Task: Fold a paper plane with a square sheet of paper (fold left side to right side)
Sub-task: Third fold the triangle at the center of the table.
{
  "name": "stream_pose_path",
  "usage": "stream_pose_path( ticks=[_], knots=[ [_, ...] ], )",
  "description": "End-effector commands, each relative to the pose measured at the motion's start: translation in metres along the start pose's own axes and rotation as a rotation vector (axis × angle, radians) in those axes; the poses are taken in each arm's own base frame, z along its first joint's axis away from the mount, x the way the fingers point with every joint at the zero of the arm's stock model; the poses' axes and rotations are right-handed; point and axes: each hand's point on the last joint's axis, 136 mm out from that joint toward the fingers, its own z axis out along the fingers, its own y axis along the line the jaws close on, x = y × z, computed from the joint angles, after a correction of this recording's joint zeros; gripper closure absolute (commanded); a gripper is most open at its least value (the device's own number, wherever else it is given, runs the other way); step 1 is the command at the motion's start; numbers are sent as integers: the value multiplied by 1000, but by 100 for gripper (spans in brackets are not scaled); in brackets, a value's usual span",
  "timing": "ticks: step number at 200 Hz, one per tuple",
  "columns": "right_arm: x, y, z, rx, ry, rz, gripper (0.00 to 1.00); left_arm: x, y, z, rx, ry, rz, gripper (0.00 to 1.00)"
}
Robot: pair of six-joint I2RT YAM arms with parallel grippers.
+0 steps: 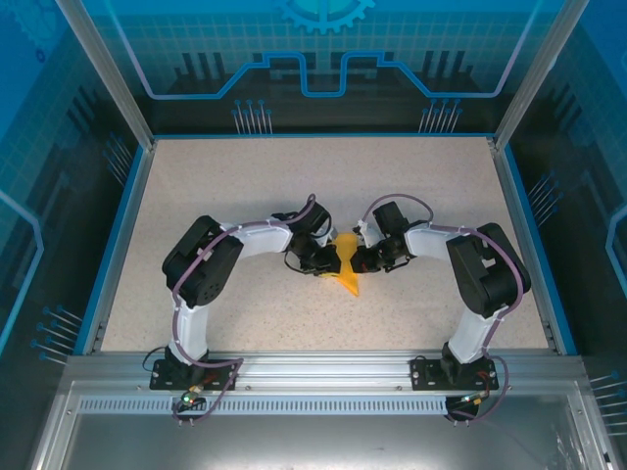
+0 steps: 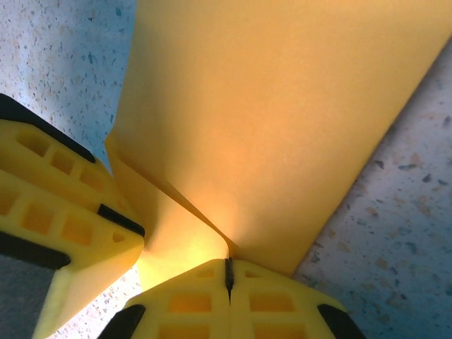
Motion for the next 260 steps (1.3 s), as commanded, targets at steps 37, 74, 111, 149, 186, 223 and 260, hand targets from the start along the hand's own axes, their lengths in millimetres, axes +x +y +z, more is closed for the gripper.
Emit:
stream_pose_path(
  ticks=[37,74,111,149,186,223,260],
  knots=[
    [38,-18,14,81,137,52,100,9,26,12,-81,10,-39,86],
    [16,-5,5,57,80,25,95,12,37,14,-126,17,-51,87],
    [-12,11,-23,35,-30,0,71,17,47,17,-157,27,-63,88],
    [-15,13,-46,76,-67,-9,57,18,50,19,-159,28,-71,89],
    [12,42,-46,-74,-24,0,65,17,48,18,-158,26,-67,89],
    [39,63,-29,-210,60,45,76,16,49,18,-159,25,-68,89],
    [49,55,-14,-162,108,53,77,16,49,18,-160,24,-67,89]
  ],
)
